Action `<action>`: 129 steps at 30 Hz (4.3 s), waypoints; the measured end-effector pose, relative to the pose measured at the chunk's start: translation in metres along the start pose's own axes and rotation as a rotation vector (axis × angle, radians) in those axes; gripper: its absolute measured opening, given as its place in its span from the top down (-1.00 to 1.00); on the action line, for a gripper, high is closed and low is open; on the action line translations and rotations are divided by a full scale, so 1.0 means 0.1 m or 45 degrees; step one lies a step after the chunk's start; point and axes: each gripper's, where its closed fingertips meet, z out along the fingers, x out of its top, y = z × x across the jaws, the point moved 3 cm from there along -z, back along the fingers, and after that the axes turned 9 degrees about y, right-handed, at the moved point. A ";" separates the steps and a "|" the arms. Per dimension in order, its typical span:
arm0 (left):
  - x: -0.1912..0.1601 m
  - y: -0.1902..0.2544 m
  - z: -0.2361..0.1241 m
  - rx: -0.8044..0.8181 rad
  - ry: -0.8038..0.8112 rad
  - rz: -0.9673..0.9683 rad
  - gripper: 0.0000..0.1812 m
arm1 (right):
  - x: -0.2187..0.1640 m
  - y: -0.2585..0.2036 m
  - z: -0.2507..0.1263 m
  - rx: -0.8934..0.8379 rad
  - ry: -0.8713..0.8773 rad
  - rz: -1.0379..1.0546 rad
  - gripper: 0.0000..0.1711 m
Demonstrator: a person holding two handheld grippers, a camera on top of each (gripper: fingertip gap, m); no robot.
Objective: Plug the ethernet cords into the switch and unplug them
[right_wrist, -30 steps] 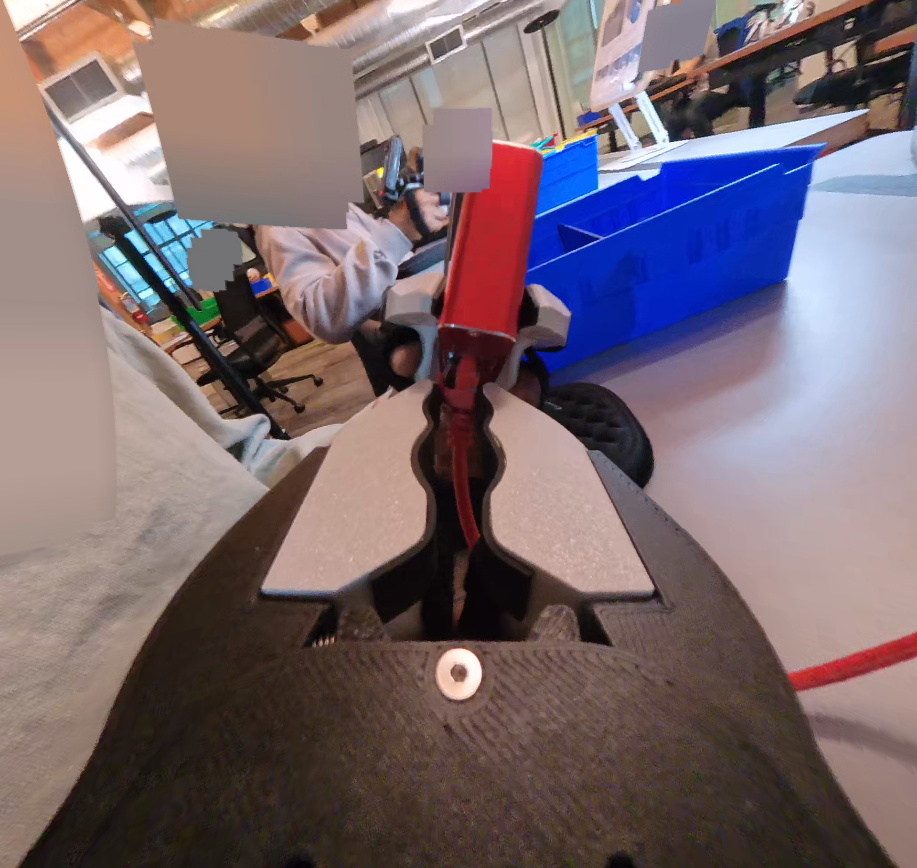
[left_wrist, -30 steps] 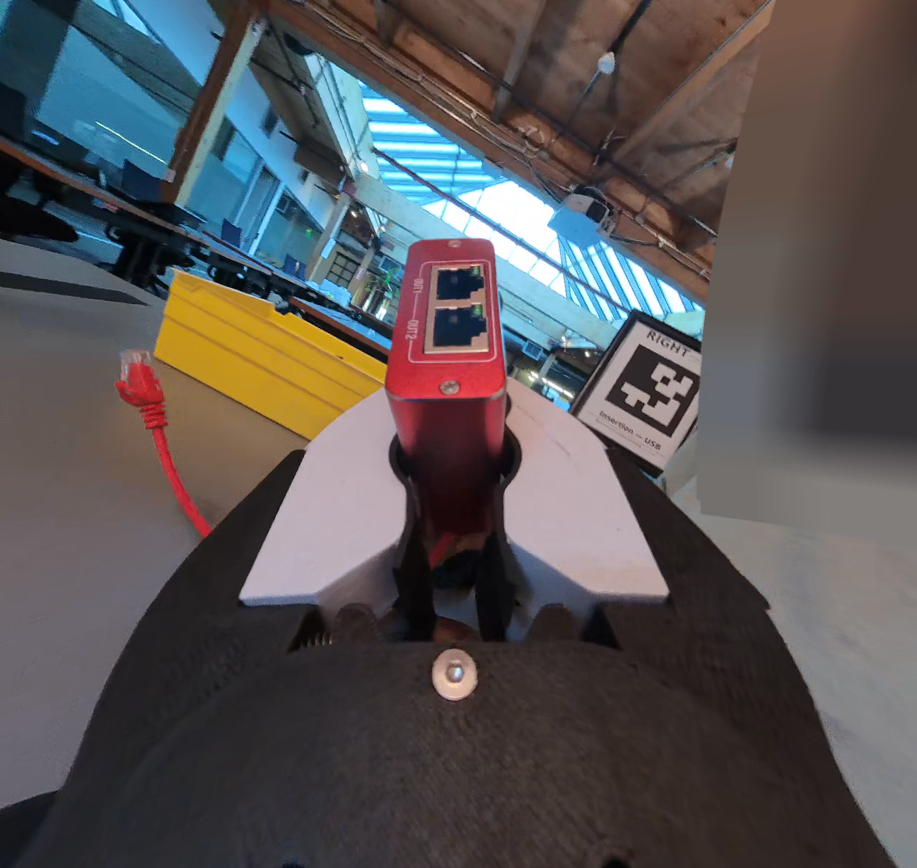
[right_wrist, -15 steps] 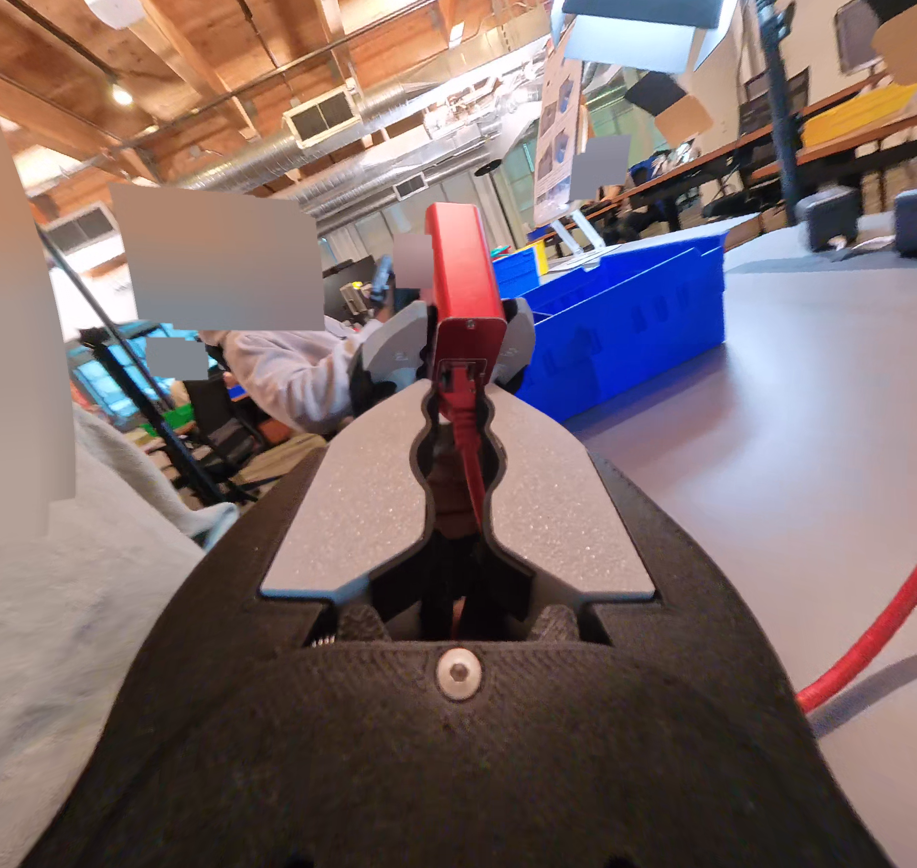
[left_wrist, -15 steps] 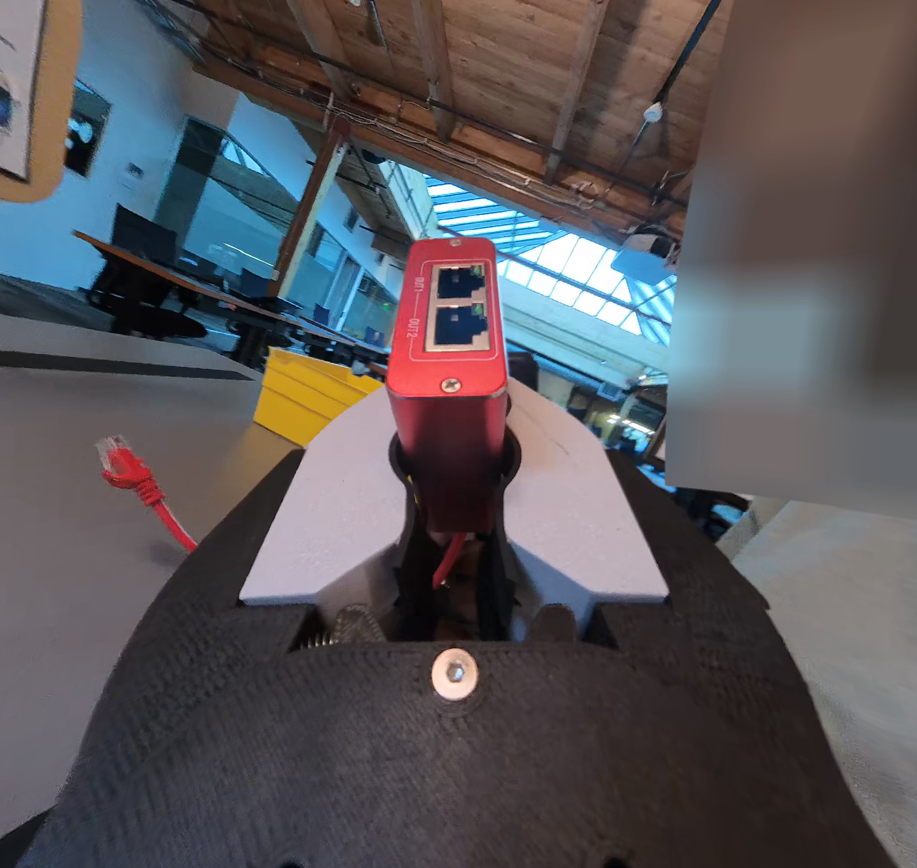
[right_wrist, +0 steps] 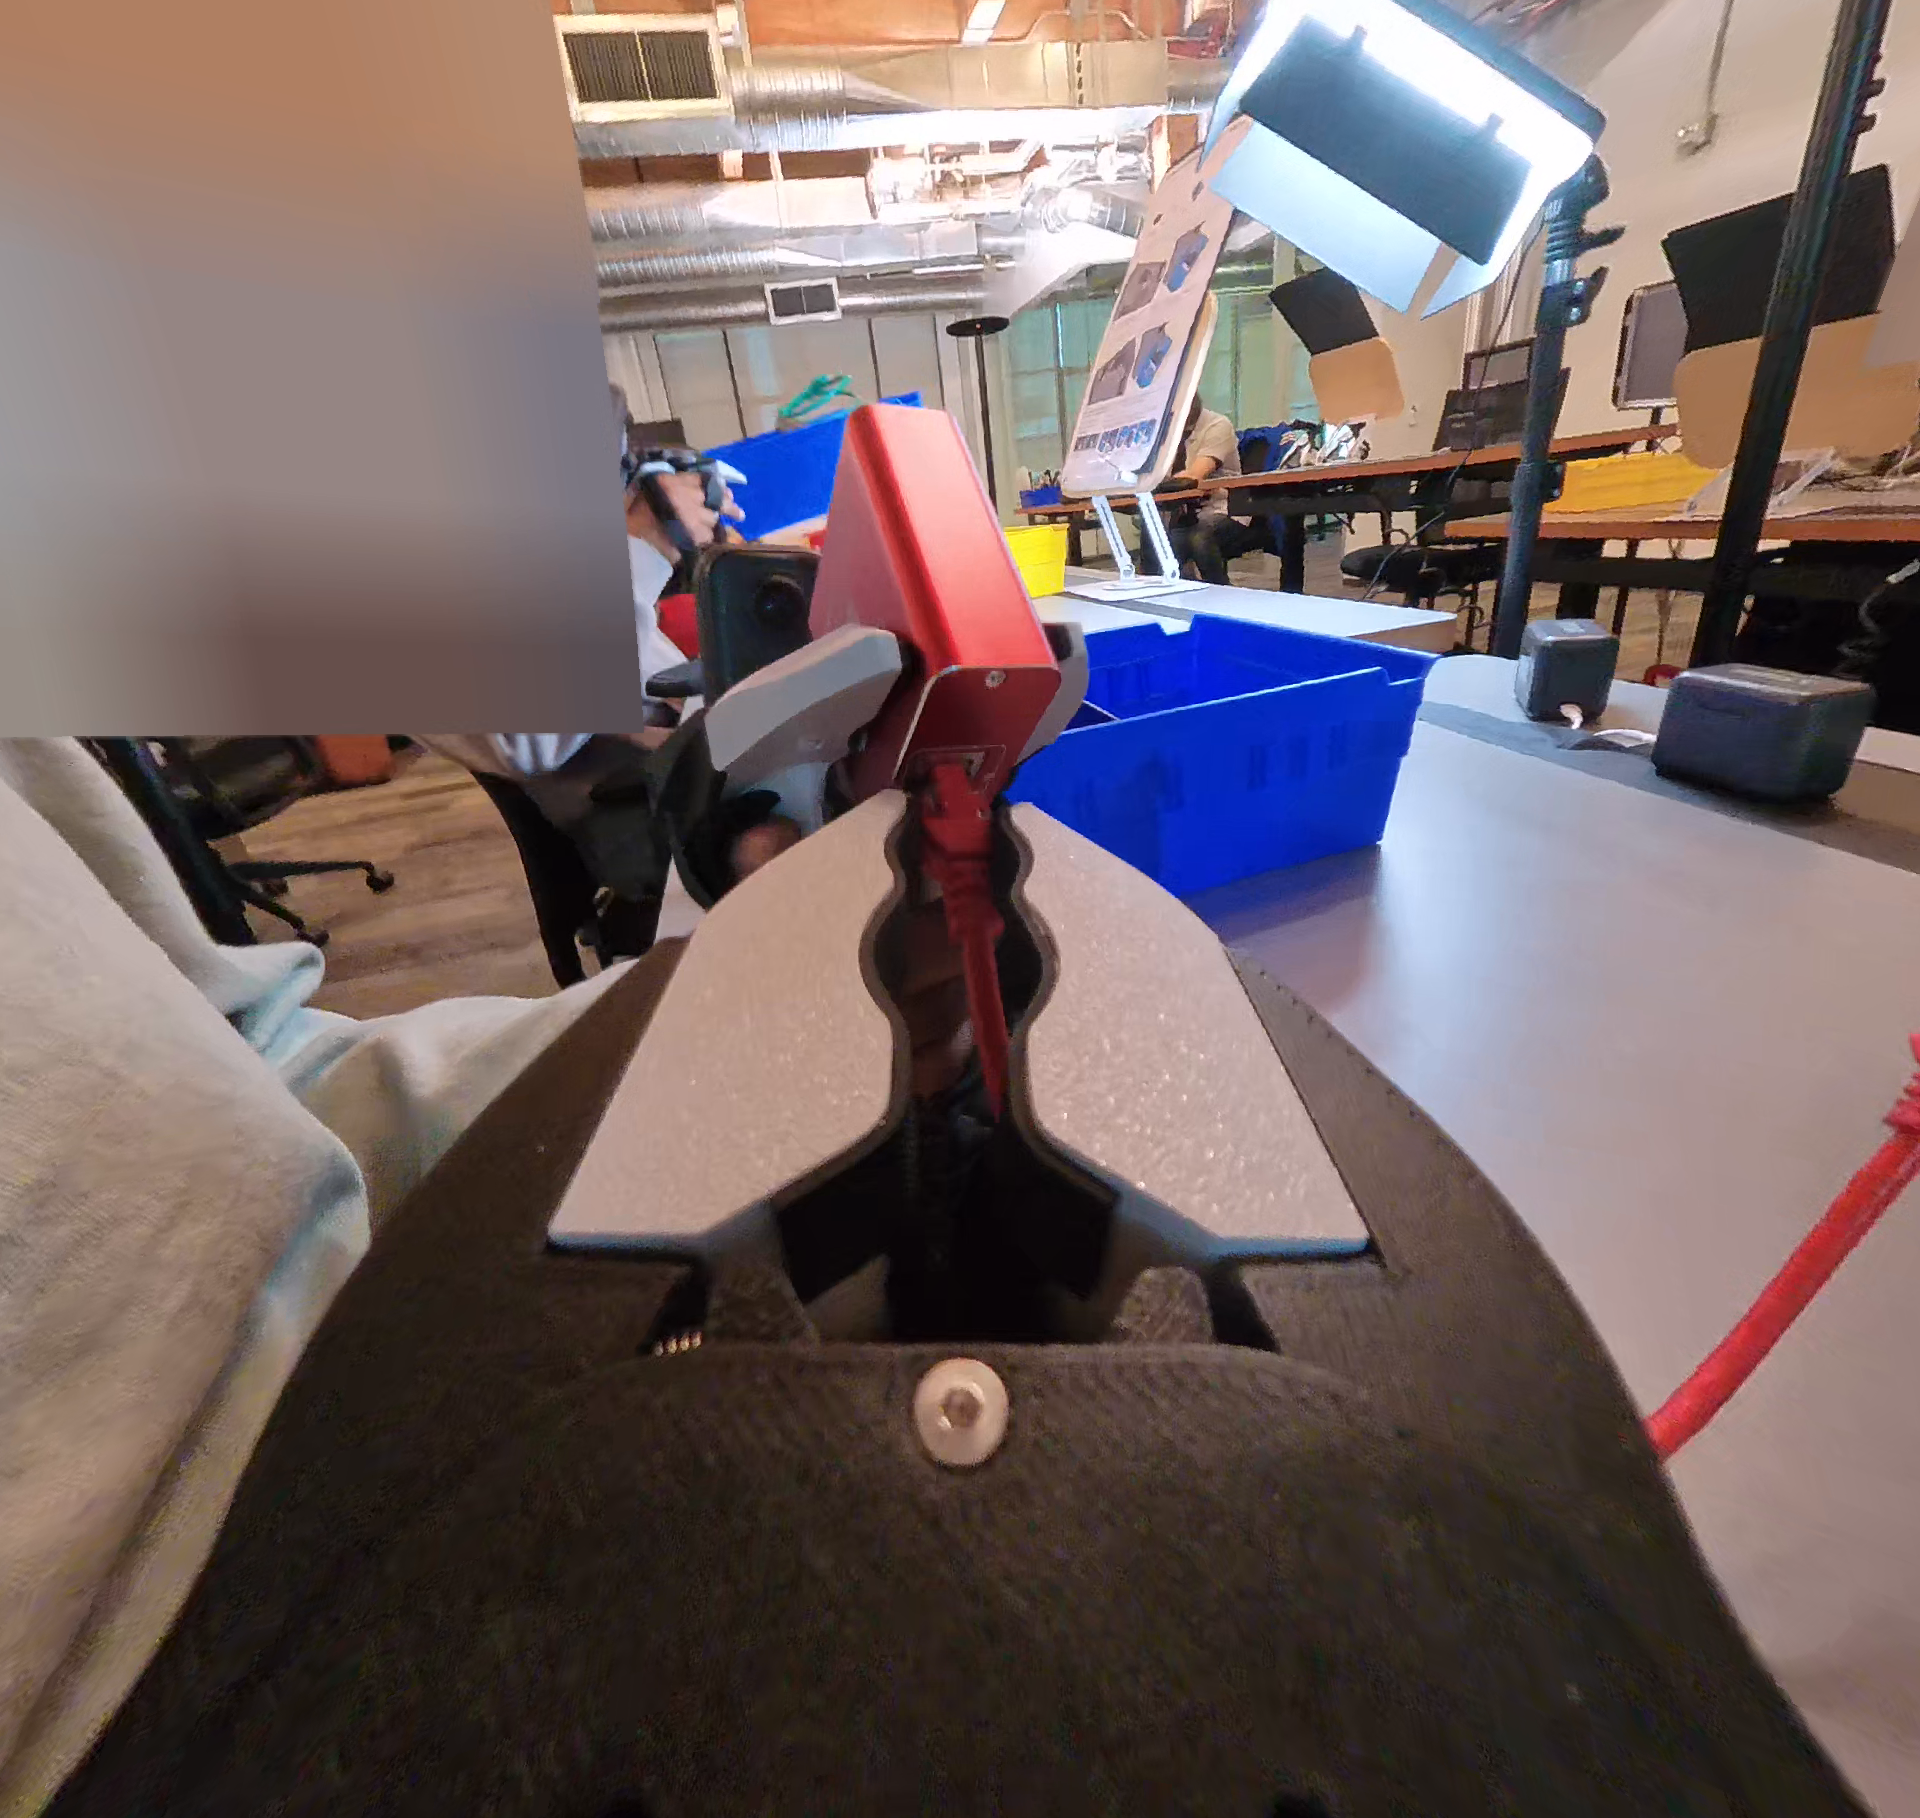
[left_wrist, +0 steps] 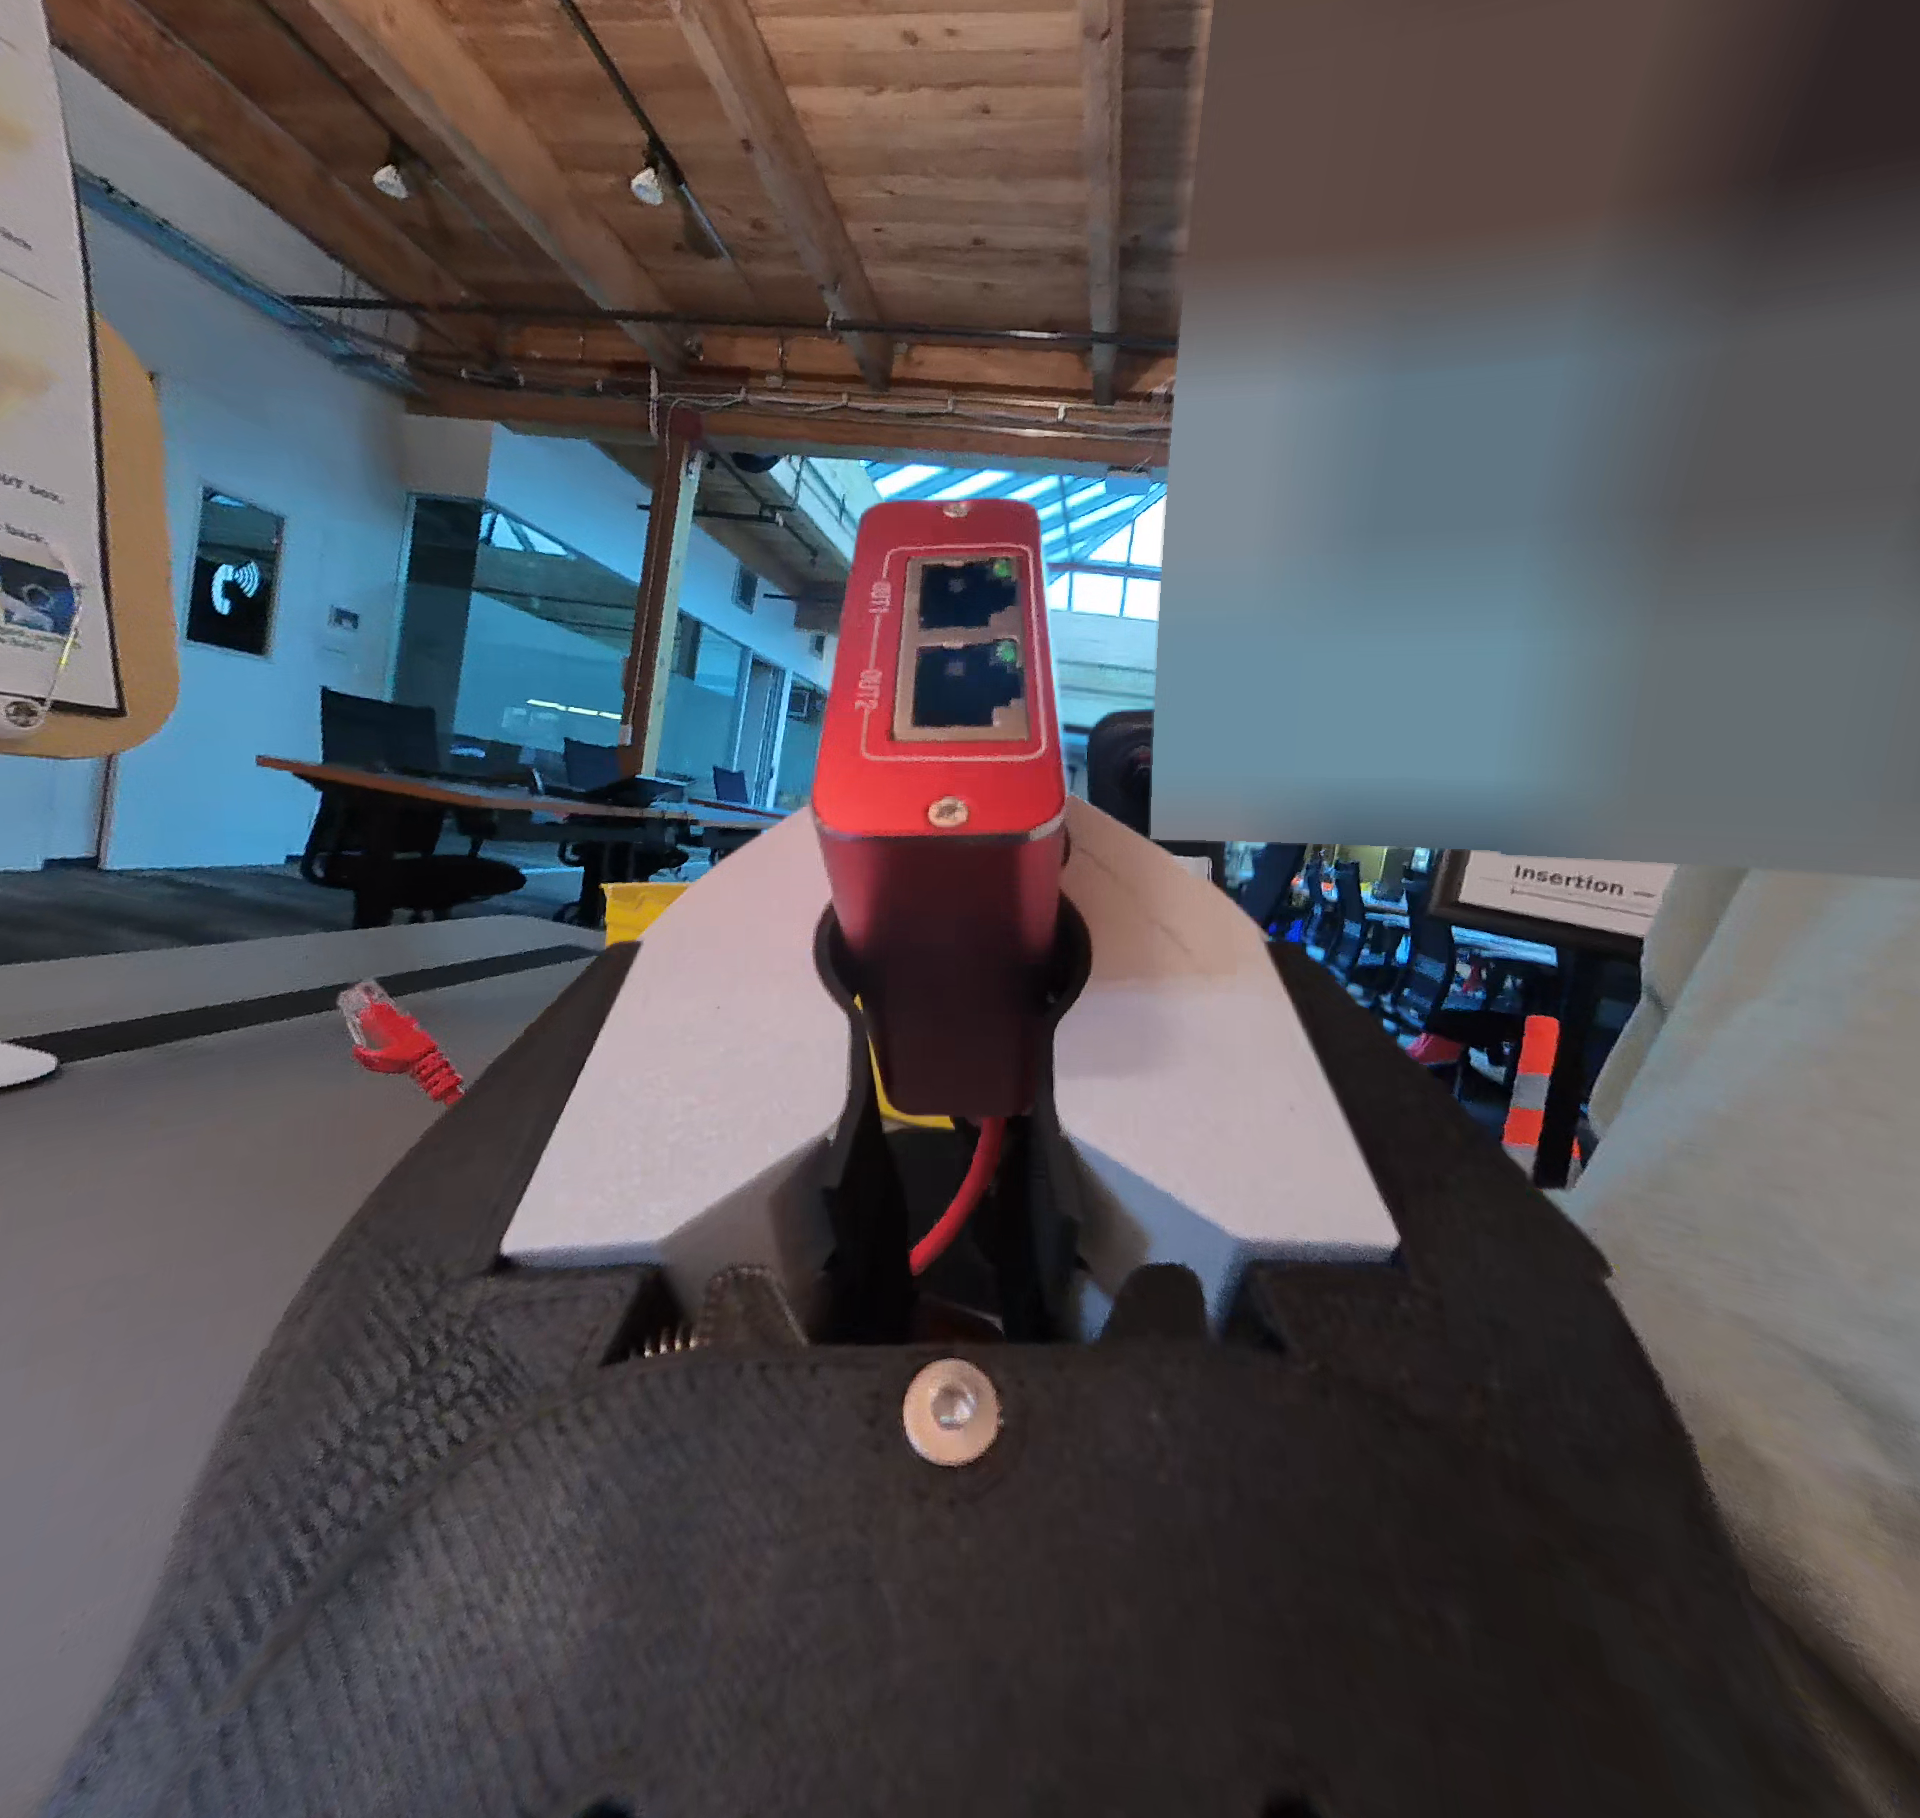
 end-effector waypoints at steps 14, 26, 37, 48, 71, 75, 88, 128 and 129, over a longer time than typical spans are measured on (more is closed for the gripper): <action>0.07 -0.03 -0.09 0.006 0.046 -0.011 0.67 | 0.93 0.08 -0.96 -0.208 0.095 -0.801 0.85; 0.17 -0.16 -0.16 0.072 0.151 -0.189 0.67 | 1.17 1.04 -2.58 -1.148 -0.367 -0.766 0.85; 0.08 -0.14 -0.13 0.073 0.064 -0.153 0.67 | 0.87 1.36 -2.84 -1.291 -0.395 -0.431 0.40; -0.03 -0.19 -0.12 0.106 -0.022 -0.220 0.68 | 1.04 0.97 -2.67 -1.146 -0.179 -0.407 0.31; -0.80 0.33 -0.06 -0.303 -0.731 0.236 0.68 | 0.16 -0.17 -0.33 0.271 -0.481 -0.449 -0.19; -0.83 0.36 -0.07 -0.335 -0.754 0.266 0.68 | 0.06 -0.25 -0.34 0.377 -0.554 -0.397 0.33; -0.65 0.03 0.03 0.034 -0.574 0.230 -0.18 | 0.99 0.63 -1.14 -0.431 -0.270 -0.612 0.68; -0.57 -0.06 0.04 0.109 -0.477 0.209 -0.12 | 0.73 3.05 -3.03 -1.506 -1.091 -0.239 0.70; -0.57 -0.06 0.04 0.110 -0.476 0.208 -0.12 | 0.73 3.04 -3.03 -1.504 -1.089 -0.232 0.70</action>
